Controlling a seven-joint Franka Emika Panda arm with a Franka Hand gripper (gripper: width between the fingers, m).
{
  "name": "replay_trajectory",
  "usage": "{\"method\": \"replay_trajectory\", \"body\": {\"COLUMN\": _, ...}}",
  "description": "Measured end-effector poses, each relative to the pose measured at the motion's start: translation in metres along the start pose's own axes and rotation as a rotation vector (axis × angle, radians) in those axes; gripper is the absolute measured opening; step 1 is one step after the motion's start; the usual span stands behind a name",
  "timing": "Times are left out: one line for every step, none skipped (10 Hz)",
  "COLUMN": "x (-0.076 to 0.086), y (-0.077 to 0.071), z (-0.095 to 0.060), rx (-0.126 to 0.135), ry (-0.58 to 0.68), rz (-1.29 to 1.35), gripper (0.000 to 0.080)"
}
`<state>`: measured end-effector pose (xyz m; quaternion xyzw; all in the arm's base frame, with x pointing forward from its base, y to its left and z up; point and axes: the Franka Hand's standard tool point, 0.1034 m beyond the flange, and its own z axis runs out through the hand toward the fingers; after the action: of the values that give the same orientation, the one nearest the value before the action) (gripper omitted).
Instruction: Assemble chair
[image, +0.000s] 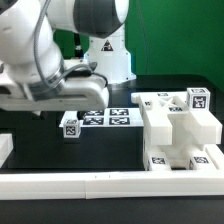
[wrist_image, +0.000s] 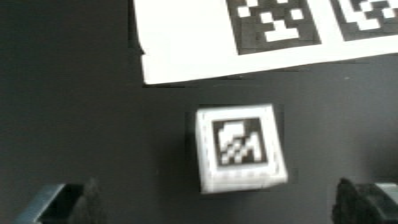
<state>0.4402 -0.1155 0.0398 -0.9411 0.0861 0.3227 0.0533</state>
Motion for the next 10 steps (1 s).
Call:
{"method": "replay_trajectory", "body": {"x": 0.012, "y": 0.002, "z": -0.002, "rx": -0.010, "ry": -0.043, "rz": 0.001, "gripper": 0.0649}}
{"method": "replay_trajectory", "body": {"x": 0.005, "y": 0.000, "z": 0.004, "rx": 0.001, "ry": -0.124, "rz": 0.003, "gripper": 0.0649}}
{"method": "replay_trajectory", "body": {"x": 0.001, "y": 0.000, "z": 0.007, "rx": 0.011, "ry": -0.194, "rz": 0.008, "gripper": 0.0649}}
{"method": "replay_trajectory", "body": {"x": 0.004, "y": -0.001, "z": 0.008, "rx": 0.011, "ry": -0.230, "rz": 0.007, "gripper": 0.0649}}
{"method": "replay_trajectory", "body": {"x": 0.006, "y": -0.010, "z": 0.009, "rx": 0.010, "ry": -0.248, "rz": -0.011, "gripper": 0.0649}}
{"method": "replay_trajectory", "body": {"x": 0.008, "y": -0.017, "z": 0.011, "rx": 0.008, "ry": -0.245, "rz": -0.026, "gripper": 0.0649}}
{"method": "replay_trajectory", "body": {"x": 0.007, "y": -0.019, "z": 0.015, "rx": 0.000, "ry": -0.234, "rz": -0.013, "gripper": 0.0649}}
{"method": "replay_trajectory", "body": {"x": 0.007, "y": -0.018, "z": 0.016, "rx": 0.003, "ry": -0.235, "rz": -0.012, "gripper": 0.0649}}
{"method": "replay_trajectory", "body": {"x": 0.007, "y": -0.017, "z": 0.015, "rx": 0.004, "ry": -0.233, "rz": -0.010, "gripper": 0.0649}}
{"method": "replay_trajectory", "body": {"x": 0.007, "y": -0.016, "z": 0.017, "rx": 0.005, "ry": -0.237, "rz": -0.009, "gripper": 0.0649}}
